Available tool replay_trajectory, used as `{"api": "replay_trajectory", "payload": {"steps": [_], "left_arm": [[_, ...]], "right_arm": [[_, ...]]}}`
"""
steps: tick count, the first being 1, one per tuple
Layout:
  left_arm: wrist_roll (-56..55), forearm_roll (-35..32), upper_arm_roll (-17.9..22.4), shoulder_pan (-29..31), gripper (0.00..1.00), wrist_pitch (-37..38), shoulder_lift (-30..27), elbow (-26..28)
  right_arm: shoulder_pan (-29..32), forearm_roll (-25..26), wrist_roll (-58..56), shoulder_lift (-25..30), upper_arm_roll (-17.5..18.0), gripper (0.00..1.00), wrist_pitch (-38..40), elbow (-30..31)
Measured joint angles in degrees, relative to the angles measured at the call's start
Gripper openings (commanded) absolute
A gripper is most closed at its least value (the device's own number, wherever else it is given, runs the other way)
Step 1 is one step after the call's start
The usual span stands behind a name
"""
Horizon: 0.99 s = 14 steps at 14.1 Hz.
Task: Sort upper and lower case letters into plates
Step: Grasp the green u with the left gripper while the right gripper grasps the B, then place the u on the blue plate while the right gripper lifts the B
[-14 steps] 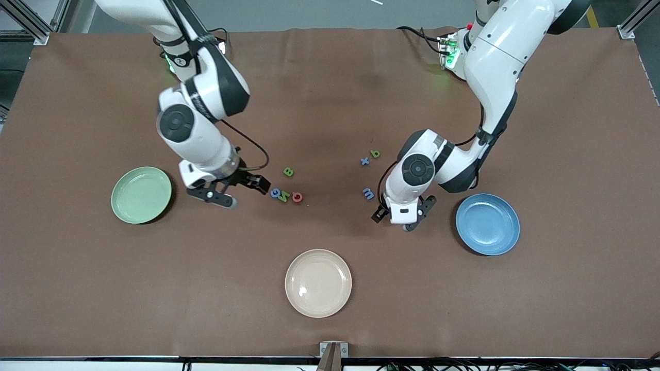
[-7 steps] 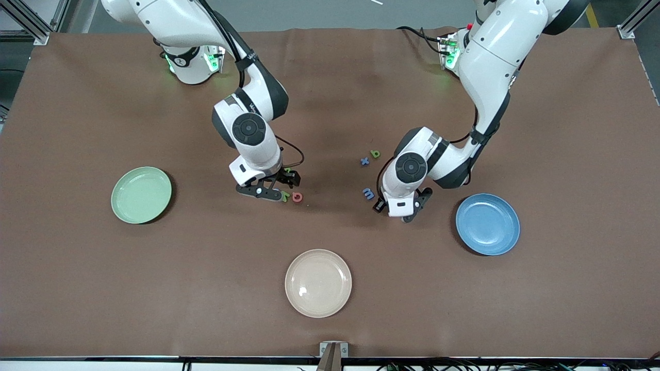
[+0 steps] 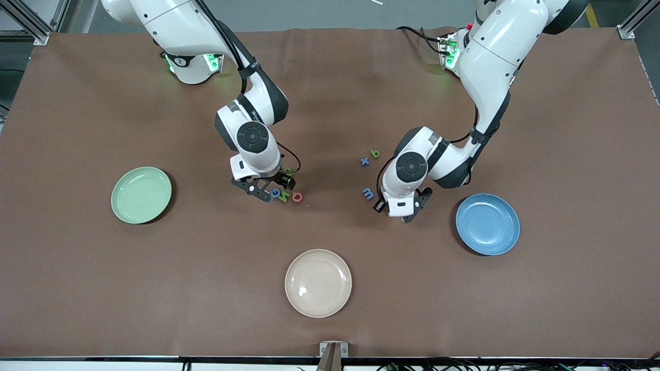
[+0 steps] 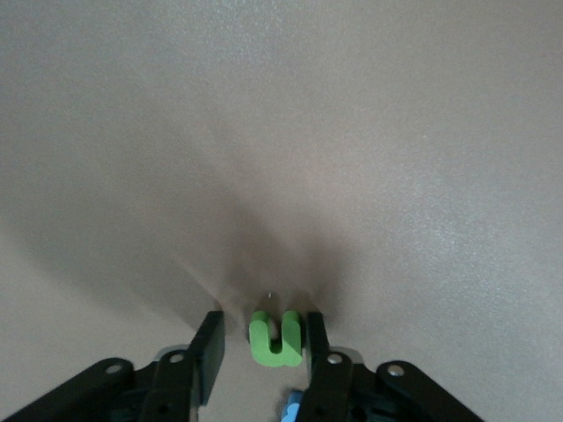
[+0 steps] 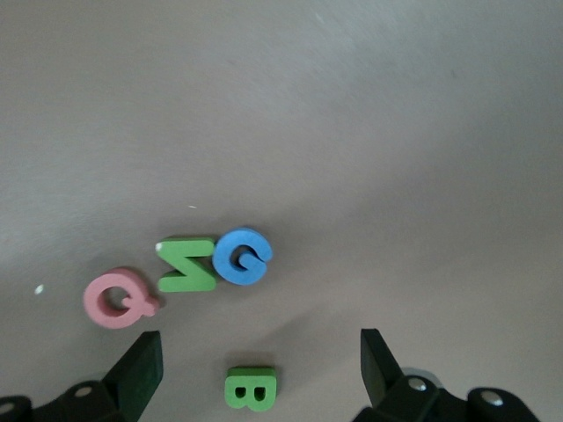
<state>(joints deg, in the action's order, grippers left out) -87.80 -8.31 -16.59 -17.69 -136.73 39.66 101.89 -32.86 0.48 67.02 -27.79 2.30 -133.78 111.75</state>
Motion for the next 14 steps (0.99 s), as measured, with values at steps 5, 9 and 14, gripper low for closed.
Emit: {"api": "replay_trajectory", "payload": {"steps": [5,9,14], "left_arm": [[0.0,0.0,0.0,0.0,0.0,0.0,-0.1,0.0],[0.0,0.0,0.1,1.0,0.0,0.0,-2.3,-0.1],[6.0,0.0,0.6,6.1,0.0,6.5,-8.4,-0.2]], "right_arm": [[0.0,-1.9,1.8,0.0,0.6,0.99,-6.6,3.6],[-0.2,-2.9,1.8,-0.5,2.4,0.98,-7.9,4.4],[-0.3,-3.0,1.1,-3.3,4.5,0.92,-10.8,4.5]]}}
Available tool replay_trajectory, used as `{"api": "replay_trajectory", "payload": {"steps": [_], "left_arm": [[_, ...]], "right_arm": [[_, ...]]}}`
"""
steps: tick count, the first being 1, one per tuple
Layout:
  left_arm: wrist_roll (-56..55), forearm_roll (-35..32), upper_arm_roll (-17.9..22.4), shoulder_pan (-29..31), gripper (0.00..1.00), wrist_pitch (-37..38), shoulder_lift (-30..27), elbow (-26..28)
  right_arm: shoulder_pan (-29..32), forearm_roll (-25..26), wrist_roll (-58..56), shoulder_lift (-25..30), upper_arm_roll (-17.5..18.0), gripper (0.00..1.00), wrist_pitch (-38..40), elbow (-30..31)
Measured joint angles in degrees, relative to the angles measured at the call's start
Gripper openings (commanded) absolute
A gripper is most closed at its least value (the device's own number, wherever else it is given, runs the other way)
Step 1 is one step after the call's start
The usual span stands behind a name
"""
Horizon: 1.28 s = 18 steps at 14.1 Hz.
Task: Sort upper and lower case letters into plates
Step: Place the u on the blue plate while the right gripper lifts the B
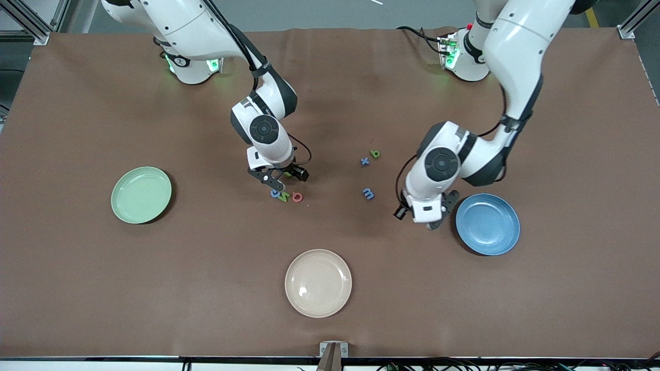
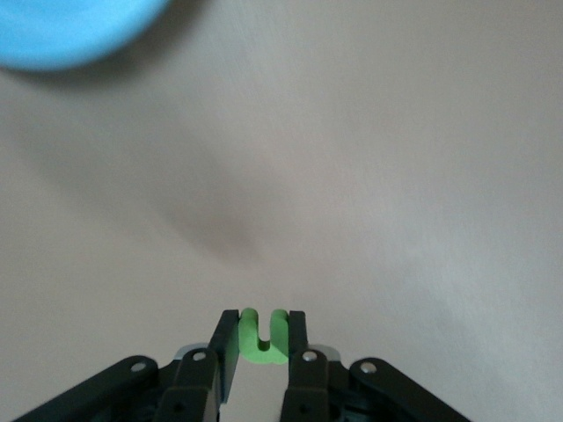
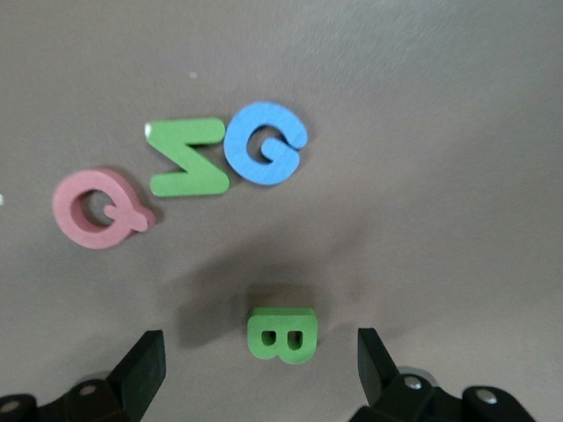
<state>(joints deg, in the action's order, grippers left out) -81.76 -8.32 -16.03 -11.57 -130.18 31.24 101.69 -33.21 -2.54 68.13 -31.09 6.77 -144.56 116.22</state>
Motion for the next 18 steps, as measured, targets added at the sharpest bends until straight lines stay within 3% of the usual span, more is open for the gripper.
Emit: {"api": "replay_trajectory", "payload": {"steps": [4,8,12,14,16,18], "left_arm": [[11.4,-0.1,0.3,8.6,0.0,3.4,-3.1,0.1],[20.7,-0.1,0.4,16.0,0.0,3.4,-2.7,0.5],[25.5,-0.5,0.5,19.7,0.02,3.3,-1.1,0.6],[26.7,-3.6,0.5,22.1,0.11,2.8,0.4,0.6],[27.0,-6.7,0.5,24.2,0.43,1.3,2.4,0.6],[27.4,-7.4,0.5,24.6,0.97,0.2,3.8,0.6]], "right_arm": [[0.4,-0.1,-3.6,-0.7,0.1,0.88,-0.8,-0.1],[0.7,-0.3,-5.9,-0.6,0.1,0.67,-0.9,-0.1],[1.4,-0.6,-7.5,-0.3,0.2,0.37,-0.7,-0.2],[1.6,-0.6,-7.7,-0.1,0.2,0.29,-0.5,-0.2],[1.6,-0.6,-7.8,0.3,0.2,0.19,-0.1,-0.2],[1.7,-0.6,-7.8,0.3,0.2,0.13,-0.1,-0.1]]}}
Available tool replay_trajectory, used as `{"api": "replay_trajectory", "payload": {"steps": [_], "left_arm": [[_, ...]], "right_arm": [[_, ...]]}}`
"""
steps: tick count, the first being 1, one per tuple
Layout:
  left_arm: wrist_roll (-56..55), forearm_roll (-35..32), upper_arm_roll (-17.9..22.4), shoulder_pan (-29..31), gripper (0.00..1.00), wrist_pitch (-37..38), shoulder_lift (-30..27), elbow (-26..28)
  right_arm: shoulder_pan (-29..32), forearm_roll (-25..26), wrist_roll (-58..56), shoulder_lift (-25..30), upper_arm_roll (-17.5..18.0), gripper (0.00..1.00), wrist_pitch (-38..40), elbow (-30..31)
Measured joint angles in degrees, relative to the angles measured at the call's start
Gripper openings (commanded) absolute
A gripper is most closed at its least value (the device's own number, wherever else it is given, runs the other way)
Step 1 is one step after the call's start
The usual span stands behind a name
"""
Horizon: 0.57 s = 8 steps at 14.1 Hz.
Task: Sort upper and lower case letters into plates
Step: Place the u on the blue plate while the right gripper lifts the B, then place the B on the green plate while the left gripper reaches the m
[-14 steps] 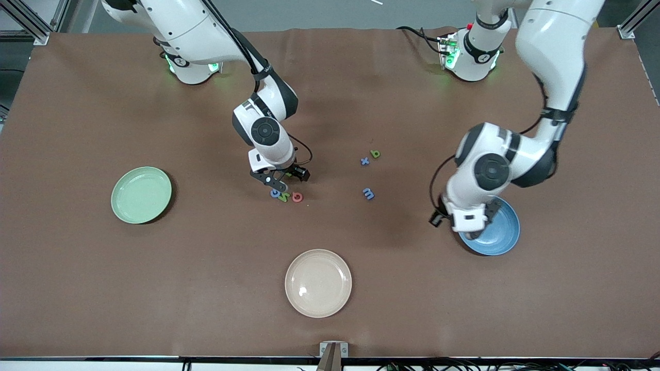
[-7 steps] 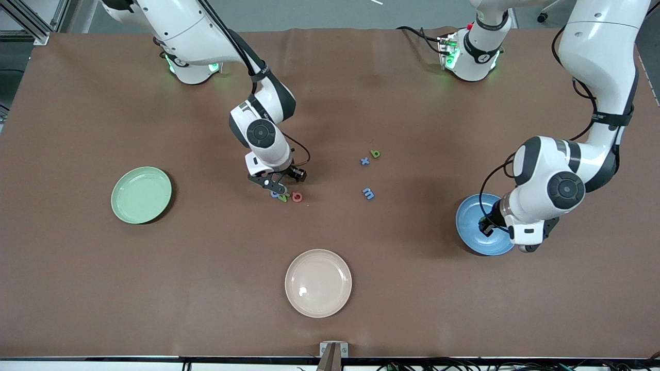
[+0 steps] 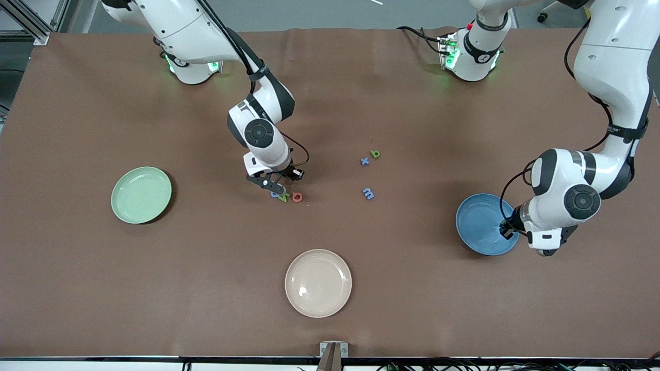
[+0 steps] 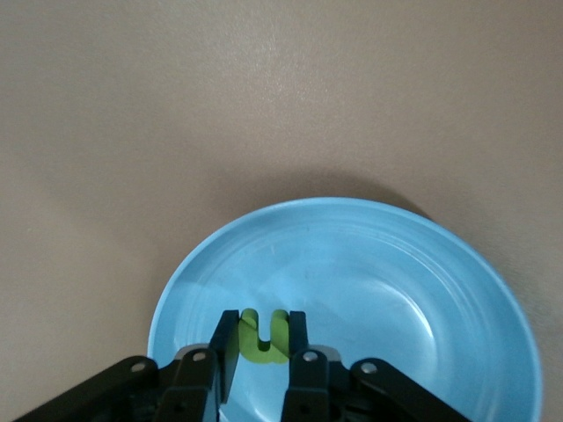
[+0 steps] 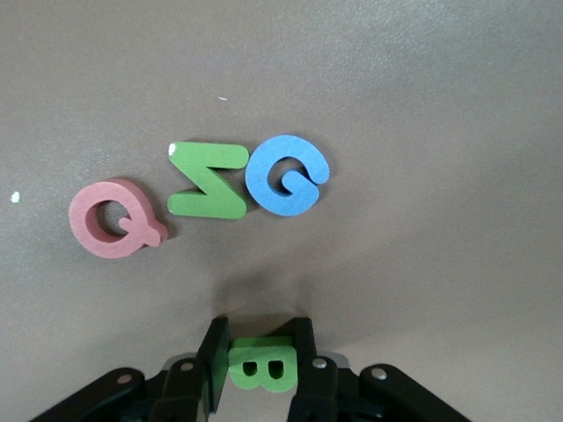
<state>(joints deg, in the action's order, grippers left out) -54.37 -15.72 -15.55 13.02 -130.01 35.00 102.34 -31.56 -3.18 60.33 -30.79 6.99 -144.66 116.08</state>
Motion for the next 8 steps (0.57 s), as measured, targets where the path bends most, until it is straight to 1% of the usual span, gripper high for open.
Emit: {"api": "replay_trajectory", "payload": {"steps": [1,5,7,8], "left_arm": [[0.0,0.0,-0.1,-0.1,1.0,-0.3,0.2,0.0],[-0.1,0.0,-1.6,-0.7,1.0,-0.1,-0.7,-0.7],[-0.5,0.0,-4.7,-0.7,1.0,2.4,-2.1,-1.3],[-1.3,0.0,-6.9,-0.8,1.0,3.9,-2.9,-1.7]], "right_arm": [[0.0,0.0,0.0,0.0,0.0,0.12,0.0,0.0],[0.1,0.0,-0.3,0.4,0.0,0.1,1.0,0.0],[1.1,0.0,-3.0,2.7,0.0,0.09,5.3,-0.2],[2.5,0.0,-6.4,4.9,0.0,0.08,8.3,-0.3]]}}
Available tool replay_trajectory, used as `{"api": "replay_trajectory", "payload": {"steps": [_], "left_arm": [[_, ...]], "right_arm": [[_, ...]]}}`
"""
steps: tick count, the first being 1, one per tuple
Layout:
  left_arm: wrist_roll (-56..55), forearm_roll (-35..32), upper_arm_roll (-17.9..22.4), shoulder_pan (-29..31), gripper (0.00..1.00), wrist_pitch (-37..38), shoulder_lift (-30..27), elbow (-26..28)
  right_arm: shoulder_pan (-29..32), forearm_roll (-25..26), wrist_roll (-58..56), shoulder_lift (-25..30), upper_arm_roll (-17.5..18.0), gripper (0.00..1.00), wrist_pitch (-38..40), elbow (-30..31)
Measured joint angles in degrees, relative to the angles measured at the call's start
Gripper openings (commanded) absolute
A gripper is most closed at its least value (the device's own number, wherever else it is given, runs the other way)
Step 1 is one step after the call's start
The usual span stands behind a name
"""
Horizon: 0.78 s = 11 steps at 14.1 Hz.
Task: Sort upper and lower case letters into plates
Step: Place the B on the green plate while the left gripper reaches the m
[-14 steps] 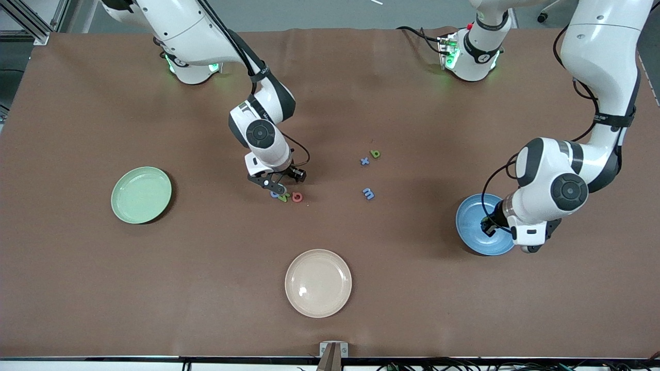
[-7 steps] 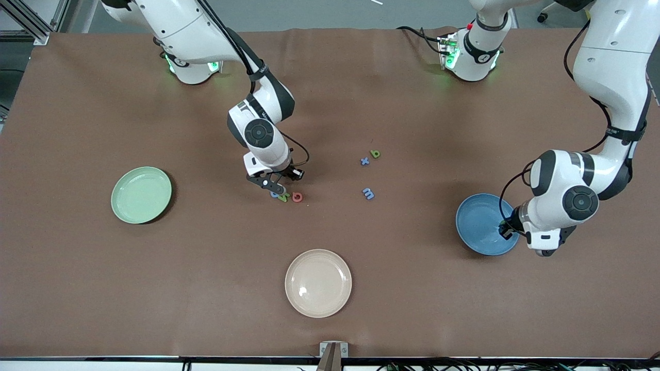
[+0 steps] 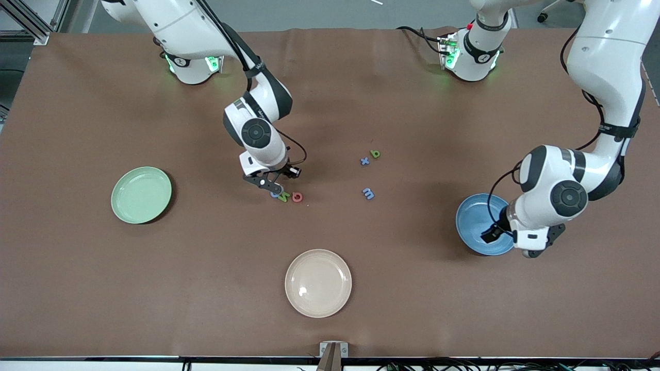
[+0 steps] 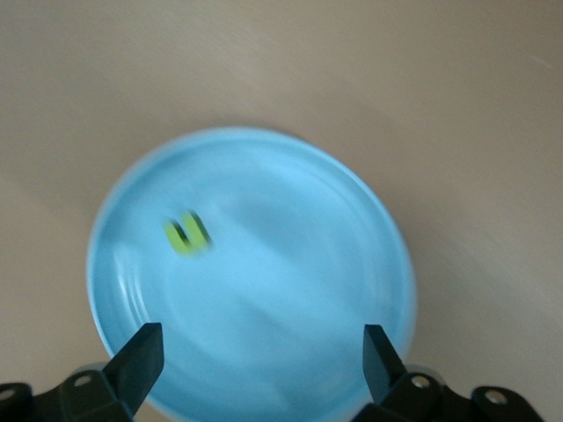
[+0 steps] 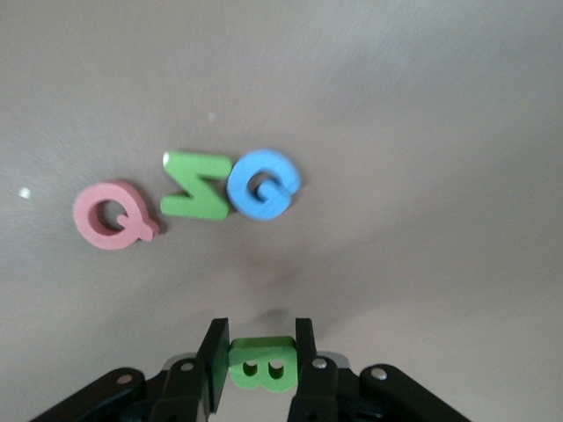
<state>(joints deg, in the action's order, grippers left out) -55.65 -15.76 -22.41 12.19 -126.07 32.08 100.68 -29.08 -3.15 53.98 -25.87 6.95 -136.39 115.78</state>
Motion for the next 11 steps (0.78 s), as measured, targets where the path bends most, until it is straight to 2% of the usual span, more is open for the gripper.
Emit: {"api": "replay_trajectory", "payload": {"steps": [3,6,9,11], "left_arm": [[-3.8,0.0,-6.6,-0.9,0.99,2.1,-1.0,-0.2],[-8.5,0.0,-8.4,-5.8,0.96,2.3,-0.5,-0.2],[-12.5,0.0,-8.4,-12.4,0.92,2.2,2.3,-2.0],[-15.7,0.0,-8.0,-16.9,0.89,1.7,5.5,-4.2]], "right_arm": [[8.1,0.0,-13.9,8.6,-0.2,0.08,10.9,-0.1],[20.3,0.0,-34.1,14.7,-0.5,0.08,18.8,0.2],[32.7,0.2,-54.1,15.2,-0.9,0.08,19.5,0.7],[39.1,1.7,-63.3,14.4,-0.9,0.08,18.1,1.1]]}}
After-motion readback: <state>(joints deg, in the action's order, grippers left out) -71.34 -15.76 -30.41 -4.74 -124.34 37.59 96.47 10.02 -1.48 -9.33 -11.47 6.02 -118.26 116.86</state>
